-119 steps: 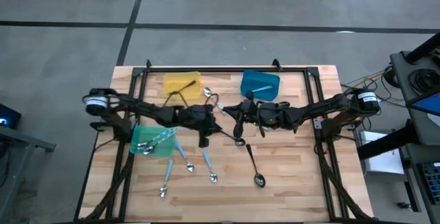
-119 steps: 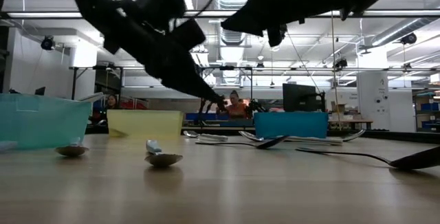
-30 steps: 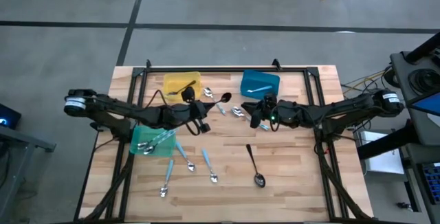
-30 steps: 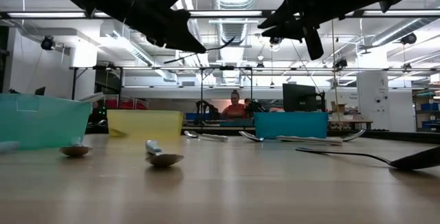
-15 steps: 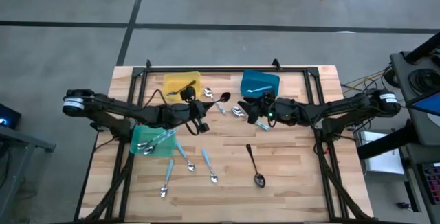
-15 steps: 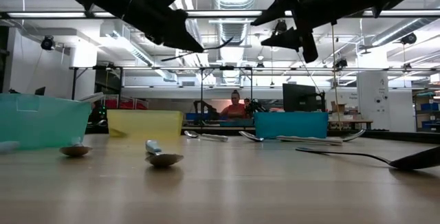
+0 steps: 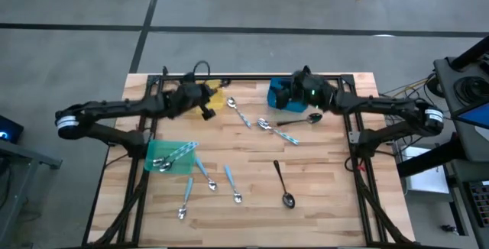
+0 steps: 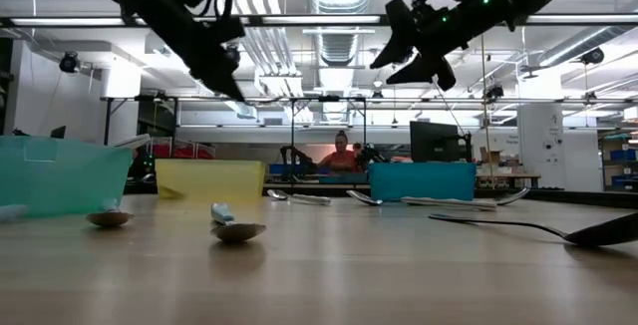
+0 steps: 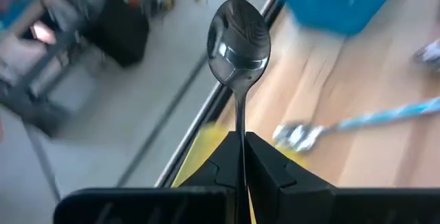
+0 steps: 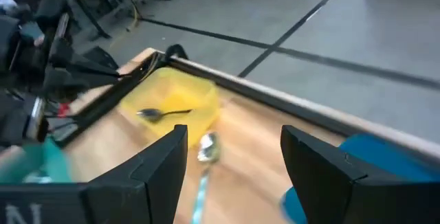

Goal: Sort silverware by color (type)
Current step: Put the black spoon into the yellow bin

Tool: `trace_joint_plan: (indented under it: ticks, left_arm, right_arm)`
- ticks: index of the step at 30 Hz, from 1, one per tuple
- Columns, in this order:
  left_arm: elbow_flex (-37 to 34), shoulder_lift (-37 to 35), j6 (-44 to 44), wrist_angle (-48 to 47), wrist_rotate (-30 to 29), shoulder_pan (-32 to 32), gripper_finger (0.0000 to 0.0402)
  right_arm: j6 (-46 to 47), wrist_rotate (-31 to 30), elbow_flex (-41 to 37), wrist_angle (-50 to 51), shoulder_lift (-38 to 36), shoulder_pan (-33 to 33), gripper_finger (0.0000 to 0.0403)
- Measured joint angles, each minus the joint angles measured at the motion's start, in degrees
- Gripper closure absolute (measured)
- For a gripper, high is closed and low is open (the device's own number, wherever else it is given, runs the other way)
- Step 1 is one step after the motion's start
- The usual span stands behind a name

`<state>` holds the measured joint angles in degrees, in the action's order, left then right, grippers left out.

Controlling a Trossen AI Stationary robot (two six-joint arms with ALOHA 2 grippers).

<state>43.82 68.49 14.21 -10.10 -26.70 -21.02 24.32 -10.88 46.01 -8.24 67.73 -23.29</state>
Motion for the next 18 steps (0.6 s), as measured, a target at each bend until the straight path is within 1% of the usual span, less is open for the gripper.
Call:
trace_joint_plan:
  ticks: [4, 6, 9, 13, 18]
  left_arm:
    - [5.22, 1.47, -0.8, -14.02, 3.01, -6.27, 0.0401]
    - [7.43, 2.75, -1.3, -21.0, 3.37, -8.12, 0.0401]
    - [10.16, 4.54, -1.41, -27.63, 3.43, -9.6, 0.0401]
    - [12.34, 6.11, -0.9, -31.81, 3.53, -10.97, 0.0401]
    - [13.55, 6.18, 2.93, -31.57, 3.48, -12.29, 0.0401]
  right_arm:
    - [-6.23, 5.29, 2.68, 2.46, 0.61, -6.7, 0.0179]
    - [-7.47, 6.37, 2.91, 2.84, 0.76, -8.72, 0.0179]
    - [-8.55, 6.62, 3.09, 3.65, 0.76, -10.33, 0.0179]
    - [-9.11, 6.61, 3.09, 3.48, 0.76, -11.58, 0.0179]
    - [-9.4, 6.64, 3.09, 3.23, 0.74, -12.63, 0.0179]
